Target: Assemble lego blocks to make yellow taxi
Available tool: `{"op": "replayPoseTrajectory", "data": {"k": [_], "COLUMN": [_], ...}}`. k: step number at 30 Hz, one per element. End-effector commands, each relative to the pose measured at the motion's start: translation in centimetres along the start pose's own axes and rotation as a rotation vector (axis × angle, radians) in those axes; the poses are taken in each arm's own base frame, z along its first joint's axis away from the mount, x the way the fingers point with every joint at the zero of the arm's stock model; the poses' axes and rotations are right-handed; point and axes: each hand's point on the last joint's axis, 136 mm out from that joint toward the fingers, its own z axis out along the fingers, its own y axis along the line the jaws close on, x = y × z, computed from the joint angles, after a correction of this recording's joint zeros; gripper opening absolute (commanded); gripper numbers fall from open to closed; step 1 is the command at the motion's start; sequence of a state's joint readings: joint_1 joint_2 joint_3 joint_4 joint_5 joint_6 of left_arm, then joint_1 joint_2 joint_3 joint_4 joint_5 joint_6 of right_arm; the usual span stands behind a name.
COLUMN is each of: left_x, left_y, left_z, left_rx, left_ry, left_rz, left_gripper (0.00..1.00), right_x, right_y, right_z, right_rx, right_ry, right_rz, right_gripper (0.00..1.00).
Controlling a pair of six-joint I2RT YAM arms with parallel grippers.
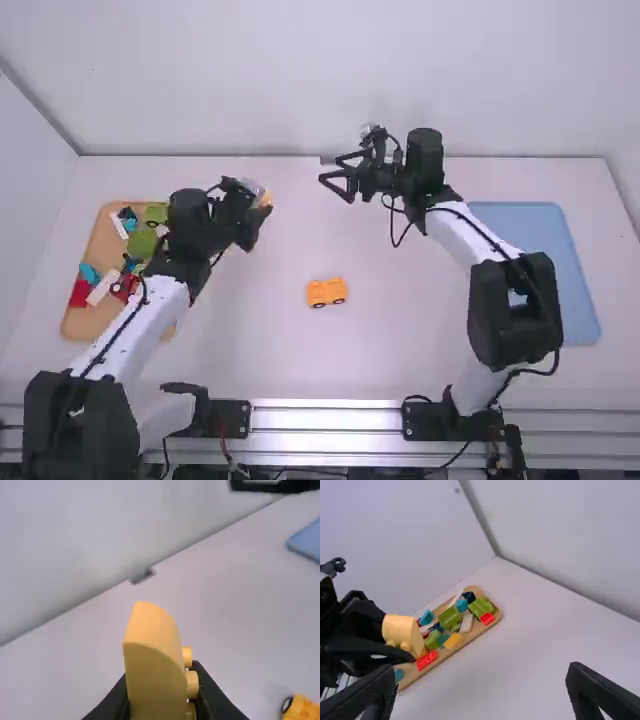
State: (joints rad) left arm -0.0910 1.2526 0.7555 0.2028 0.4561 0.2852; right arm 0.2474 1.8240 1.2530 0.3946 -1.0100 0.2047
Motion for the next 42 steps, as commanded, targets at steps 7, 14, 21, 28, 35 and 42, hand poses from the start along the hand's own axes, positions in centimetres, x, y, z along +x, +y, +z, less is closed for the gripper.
{"op": "replayPoseTrajectory", "data": {"k": [7,14,21,28,35,42], "left_x": [-0.4,-0.8,-1.0,-1.2,-1.5,-1.3], "left_y": [-2.3,-2.5,-3.0,-2.7,-3.1,-3.3], "left_z": [4.0,5.9,6.9,6.9,7.0,7.0], "left_rx": [0.087,0.096,0.041,0.019,0.031,0.035], "left_ry": [-0.072,-0.080,-0.067,-0.073,-0.084,-0.077], "left_rz": [-0.100,-0.118,-0.098,-0.123,-0.120,-0.121], "left_gripper": [0.10,0.09,0.08,0.06,0.07,0.07], "right_x": [2.0,3.4,4.3,5.1,5.5,5.6], "right_y": [1.0,1.3,2.2,1.2,1.8,2.3], "right_z": [3.4,4.4,5.5,5.5,5.9,6.3], "right_rx": [0.008,0.041,0.032,0.090,0.074,0.064], "right_ry": [-0.052,-0.057,-0.031,-0.009,0.006,0.007], "right_rz": [0.072,0.083,0.095,0.138,0.117,0.107], "right_gripper": [0.94,0.90,0.81,0.66,0.52,0.37]}}
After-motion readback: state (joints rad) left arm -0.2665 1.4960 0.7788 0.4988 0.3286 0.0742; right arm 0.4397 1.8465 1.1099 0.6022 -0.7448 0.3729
